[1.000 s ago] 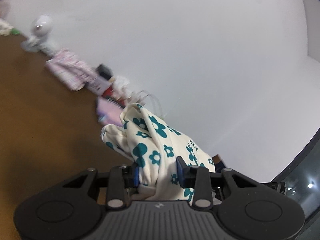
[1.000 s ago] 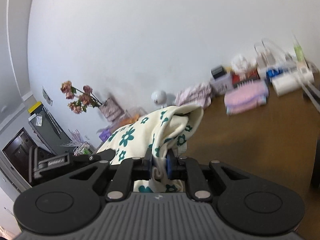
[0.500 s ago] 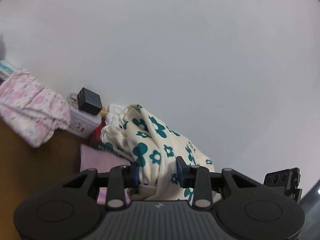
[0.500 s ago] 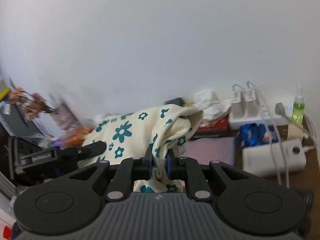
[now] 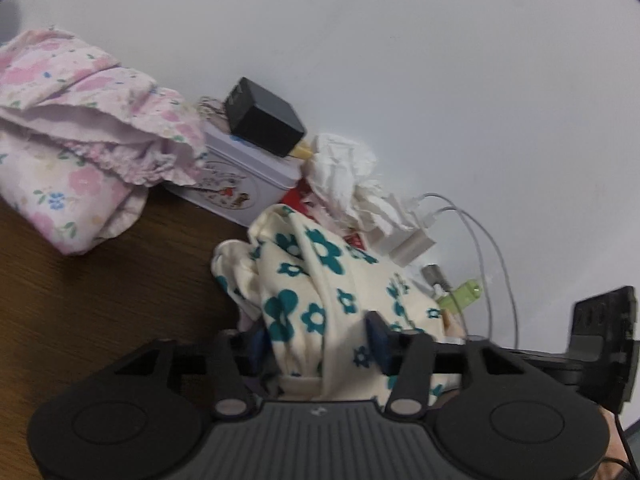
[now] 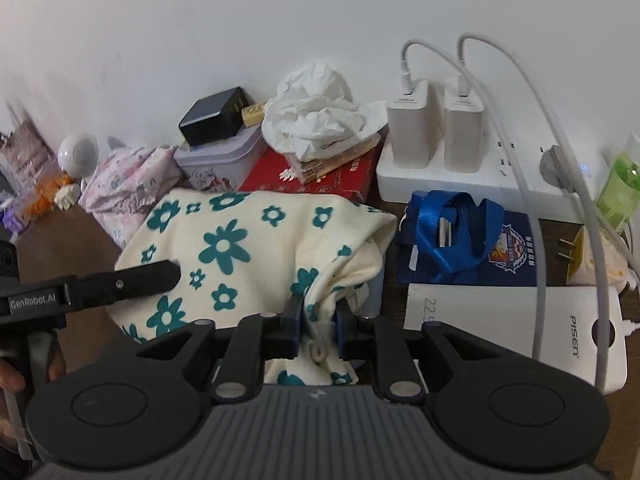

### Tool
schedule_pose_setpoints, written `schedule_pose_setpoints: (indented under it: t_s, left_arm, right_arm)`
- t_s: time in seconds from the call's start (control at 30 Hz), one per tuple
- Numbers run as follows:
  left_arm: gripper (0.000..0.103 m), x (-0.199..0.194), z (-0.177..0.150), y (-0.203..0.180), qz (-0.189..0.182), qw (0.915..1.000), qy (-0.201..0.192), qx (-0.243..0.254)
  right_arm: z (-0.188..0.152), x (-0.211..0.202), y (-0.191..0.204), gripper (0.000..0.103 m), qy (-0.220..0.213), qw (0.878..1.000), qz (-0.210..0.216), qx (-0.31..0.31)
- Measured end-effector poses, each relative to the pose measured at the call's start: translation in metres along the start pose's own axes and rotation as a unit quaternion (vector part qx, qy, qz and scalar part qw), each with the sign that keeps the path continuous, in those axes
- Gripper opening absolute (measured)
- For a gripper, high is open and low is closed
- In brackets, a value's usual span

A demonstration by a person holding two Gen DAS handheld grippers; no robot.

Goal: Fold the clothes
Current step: 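Carry the dress bundle with both grippers onto the clothes stack by the wall, then open both grippers and withdraw them from the placed dress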

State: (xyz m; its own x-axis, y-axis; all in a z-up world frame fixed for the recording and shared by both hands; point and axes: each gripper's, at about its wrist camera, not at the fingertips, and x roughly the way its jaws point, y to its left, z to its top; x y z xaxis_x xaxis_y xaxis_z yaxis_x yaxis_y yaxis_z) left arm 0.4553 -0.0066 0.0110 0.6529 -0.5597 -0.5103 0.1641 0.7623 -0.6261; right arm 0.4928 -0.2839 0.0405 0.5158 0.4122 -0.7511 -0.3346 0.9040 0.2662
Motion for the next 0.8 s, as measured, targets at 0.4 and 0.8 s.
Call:
schedule_pose_setpoints:
  t_s: [0.4,0.8]
  left_arm:
    - [0.071,-0.143,-0.020,-0.079,0.081,0.9897,-0.057,0.103]
    - [0.099,-0.357,-0.167,-0.139,0.141,0.9508,-0.086,0.262]
  right_arm:
    - [-0.029,-0.150,0.050,0.063,-0.114,0.991,-0.068,-0.032]
    - [-0.201,-0.346,0.174,0.103,-0.199,0.977,-0.028,-0.064]
